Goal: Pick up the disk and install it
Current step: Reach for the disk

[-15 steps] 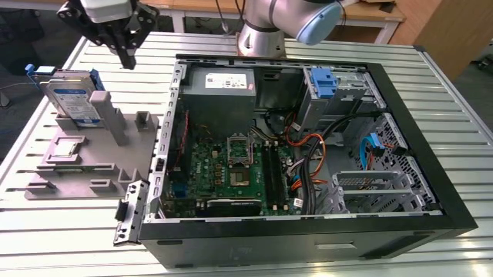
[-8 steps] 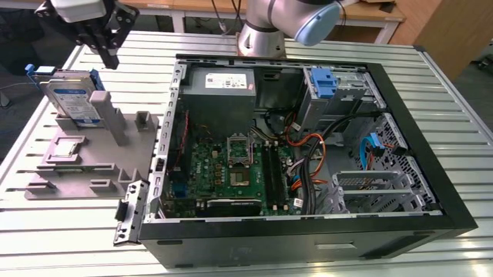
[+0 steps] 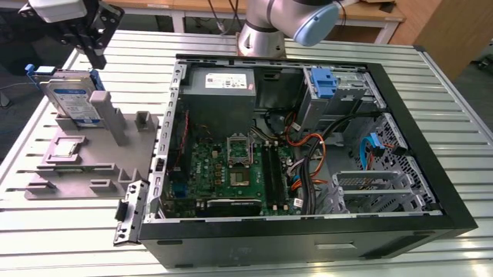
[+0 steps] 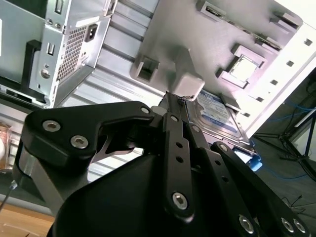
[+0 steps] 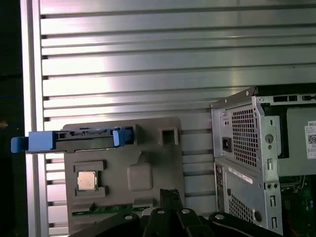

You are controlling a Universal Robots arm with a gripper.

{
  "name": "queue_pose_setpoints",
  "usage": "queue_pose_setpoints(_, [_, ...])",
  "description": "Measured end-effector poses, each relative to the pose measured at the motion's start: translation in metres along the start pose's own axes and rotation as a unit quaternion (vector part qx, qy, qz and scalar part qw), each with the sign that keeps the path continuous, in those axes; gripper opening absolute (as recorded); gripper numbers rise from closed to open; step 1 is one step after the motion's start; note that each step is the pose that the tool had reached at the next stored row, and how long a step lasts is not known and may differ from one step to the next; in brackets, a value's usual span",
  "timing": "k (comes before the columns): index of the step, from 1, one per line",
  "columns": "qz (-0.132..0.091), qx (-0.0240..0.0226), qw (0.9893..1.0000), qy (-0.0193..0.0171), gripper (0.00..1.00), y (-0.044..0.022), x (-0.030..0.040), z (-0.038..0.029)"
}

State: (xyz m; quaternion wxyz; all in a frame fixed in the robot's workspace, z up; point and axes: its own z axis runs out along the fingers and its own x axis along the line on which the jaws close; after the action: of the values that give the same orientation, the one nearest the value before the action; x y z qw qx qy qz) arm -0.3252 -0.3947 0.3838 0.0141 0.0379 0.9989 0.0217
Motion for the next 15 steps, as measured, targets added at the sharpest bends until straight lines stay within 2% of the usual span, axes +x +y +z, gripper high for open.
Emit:
queue_pose_setpoints(4, [0.000,0.0000,1.0000,-0.0001,0.10,-0.0001,0.0095,0.0009])
queue_pose_setpoints(15, [0.000,0.0001,1.0000,0.0000,0.10,-0.0009,0.0415,0.0041])
